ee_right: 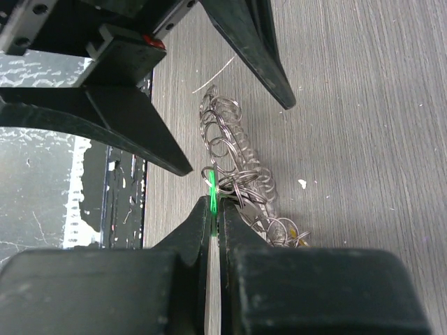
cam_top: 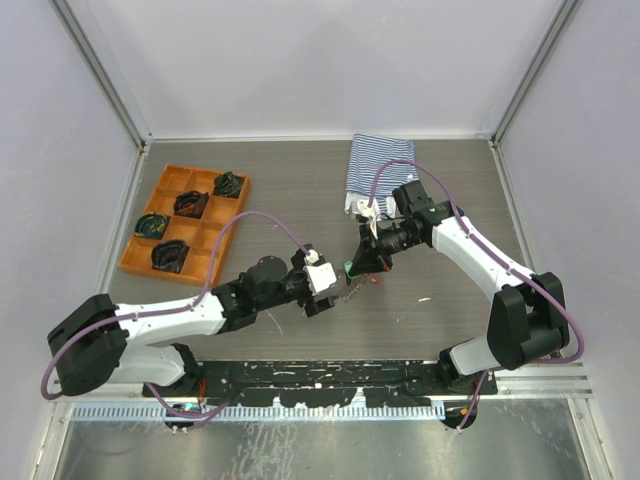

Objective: Remove the keys from the keyring

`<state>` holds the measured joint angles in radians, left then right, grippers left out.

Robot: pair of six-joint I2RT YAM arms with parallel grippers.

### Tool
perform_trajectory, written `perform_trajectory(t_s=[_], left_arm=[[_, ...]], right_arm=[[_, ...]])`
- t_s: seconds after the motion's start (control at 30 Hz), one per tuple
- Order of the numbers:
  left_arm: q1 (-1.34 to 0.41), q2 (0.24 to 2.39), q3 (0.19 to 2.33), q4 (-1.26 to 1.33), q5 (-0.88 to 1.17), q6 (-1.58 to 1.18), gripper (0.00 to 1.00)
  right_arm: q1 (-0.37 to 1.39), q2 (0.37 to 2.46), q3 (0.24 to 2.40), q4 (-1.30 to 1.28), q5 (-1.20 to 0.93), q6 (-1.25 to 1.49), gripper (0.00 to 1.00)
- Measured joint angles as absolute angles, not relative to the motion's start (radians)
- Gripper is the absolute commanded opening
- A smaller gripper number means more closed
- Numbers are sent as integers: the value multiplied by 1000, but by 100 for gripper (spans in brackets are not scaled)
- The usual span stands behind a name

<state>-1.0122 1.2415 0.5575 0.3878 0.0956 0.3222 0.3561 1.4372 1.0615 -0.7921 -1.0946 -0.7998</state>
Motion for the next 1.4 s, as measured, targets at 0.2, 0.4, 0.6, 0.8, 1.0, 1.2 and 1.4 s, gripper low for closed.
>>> perform_trajectory(t_s=[0.2, 0.4, 0.6, 0.8, 1.0, 1.2, 1.4], left_arm=[[-1011, 1322, 610, 384, 78, 338, 74], [-1011, 1346, 622, 385, 75, 321, 55], [-1010, 1353, 622, 389, 73, 293, 30], [-1007, 1369, 622, 389, 49, 270, 0], [-1001, 1369, 622, 390, 45, 242, 0], [-992, 1367, 606, 421, 45, 190, 0], [-992, 1367, 578, 464, 40, 145, 0]], right_arm=[[356, 1435, 1059, -785, -1098, -795, 1], [356, 1435, 1054, -778, -1098, -789, 1], [356, 1431, 1051, -778, -1102, -787, 1], [356, 1431, 1047, -777, -1105, -788, 1], [356, 1431, 1039, -778, -1114, -804, 1], [356, 1431, 1024, -778, -1128, -844, 3], [365, 1425, 997, -773, -1129, -863, 9]])
